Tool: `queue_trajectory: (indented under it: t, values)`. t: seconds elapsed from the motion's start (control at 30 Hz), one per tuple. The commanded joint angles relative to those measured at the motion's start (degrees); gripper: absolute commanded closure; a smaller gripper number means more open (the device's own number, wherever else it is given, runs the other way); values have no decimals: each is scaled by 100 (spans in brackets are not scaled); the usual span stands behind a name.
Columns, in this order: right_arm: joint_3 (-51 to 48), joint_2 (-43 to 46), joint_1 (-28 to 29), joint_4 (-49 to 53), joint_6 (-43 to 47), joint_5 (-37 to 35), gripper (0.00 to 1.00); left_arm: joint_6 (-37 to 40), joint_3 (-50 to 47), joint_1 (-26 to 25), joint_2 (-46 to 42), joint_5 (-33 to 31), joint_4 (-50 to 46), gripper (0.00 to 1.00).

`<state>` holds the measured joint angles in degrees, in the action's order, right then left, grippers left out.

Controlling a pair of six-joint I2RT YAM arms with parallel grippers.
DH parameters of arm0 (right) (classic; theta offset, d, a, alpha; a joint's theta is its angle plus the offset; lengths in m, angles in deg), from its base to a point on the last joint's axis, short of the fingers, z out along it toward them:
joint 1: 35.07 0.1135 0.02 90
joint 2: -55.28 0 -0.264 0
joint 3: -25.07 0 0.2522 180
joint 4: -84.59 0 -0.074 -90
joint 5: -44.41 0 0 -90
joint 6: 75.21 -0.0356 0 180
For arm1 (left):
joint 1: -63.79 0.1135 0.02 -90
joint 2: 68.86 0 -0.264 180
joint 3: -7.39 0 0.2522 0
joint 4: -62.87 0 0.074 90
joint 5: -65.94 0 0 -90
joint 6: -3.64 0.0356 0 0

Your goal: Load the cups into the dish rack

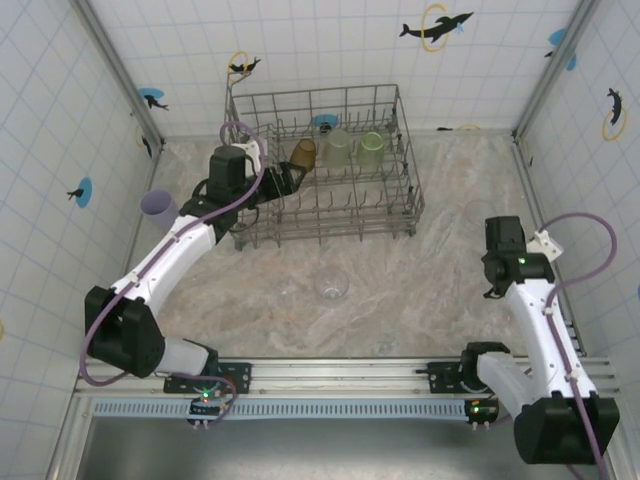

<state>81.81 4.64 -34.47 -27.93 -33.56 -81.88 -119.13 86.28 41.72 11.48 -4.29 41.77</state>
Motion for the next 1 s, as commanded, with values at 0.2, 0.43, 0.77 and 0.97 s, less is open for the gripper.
queue_trajectory:
  t: [0.2, 0.43, 0.77, 0.97]
  values:
    - [-621, 361, -660, -49, 212, 811, 0, 158, 334, 36, 79, 308, -147, 2]
    - [-911, 388, -1158, -297, 553, 1143, 4, 146, 274, 36, 77, 274, -149, 2]
    - [-1133, 174, -1981, -770, 1040, 1863, 32, 124, 185, 33, 35, 223, -193, 2]
    - [-1238, 0, -2335, -990, 1238, 2078, 49, 132, 170, 36, -18, 194, -236, 2]
